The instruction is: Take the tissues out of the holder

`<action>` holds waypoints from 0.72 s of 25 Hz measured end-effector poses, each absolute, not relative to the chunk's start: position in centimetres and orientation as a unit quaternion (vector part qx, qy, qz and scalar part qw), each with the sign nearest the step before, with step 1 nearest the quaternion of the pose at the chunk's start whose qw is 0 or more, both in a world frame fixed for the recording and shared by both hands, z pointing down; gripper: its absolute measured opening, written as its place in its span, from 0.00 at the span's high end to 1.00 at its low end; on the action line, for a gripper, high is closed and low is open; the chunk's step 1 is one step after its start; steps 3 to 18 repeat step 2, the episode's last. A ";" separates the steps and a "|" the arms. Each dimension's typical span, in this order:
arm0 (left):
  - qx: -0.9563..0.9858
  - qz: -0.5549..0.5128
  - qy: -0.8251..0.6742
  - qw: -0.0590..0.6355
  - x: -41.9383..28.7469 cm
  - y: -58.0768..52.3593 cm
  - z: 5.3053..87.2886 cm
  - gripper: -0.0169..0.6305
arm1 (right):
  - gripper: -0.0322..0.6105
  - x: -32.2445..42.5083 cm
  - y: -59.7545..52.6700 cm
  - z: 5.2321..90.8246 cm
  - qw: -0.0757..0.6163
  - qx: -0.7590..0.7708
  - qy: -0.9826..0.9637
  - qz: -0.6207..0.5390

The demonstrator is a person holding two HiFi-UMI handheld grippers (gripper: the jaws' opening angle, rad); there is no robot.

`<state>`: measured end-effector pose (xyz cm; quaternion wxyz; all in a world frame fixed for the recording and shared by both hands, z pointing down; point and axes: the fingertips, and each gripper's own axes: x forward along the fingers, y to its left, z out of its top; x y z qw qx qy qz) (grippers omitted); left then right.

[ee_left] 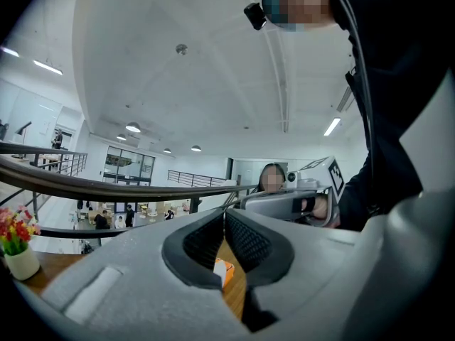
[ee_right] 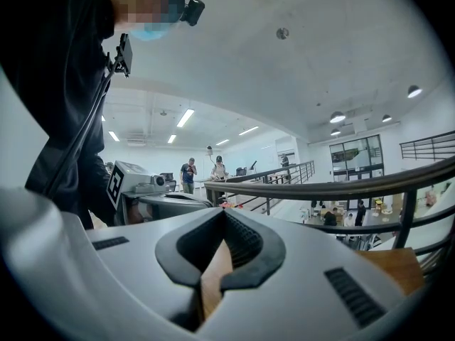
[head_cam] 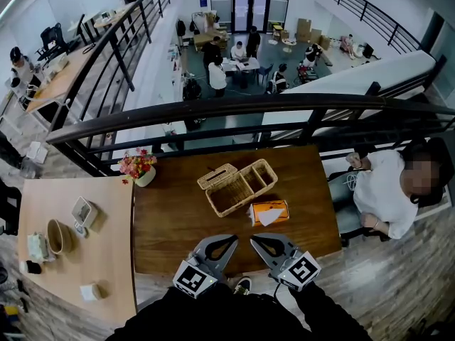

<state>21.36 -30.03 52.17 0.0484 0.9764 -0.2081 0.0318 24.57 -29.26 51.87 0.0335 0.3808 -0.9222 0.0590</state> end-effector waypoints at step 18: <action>0.976 0.030 -0.211 0.051 21.4 -30.2 52.1 0.96 | 0.95 24.6 -29.4 51.9 0.036 0.379 -0.923 0.059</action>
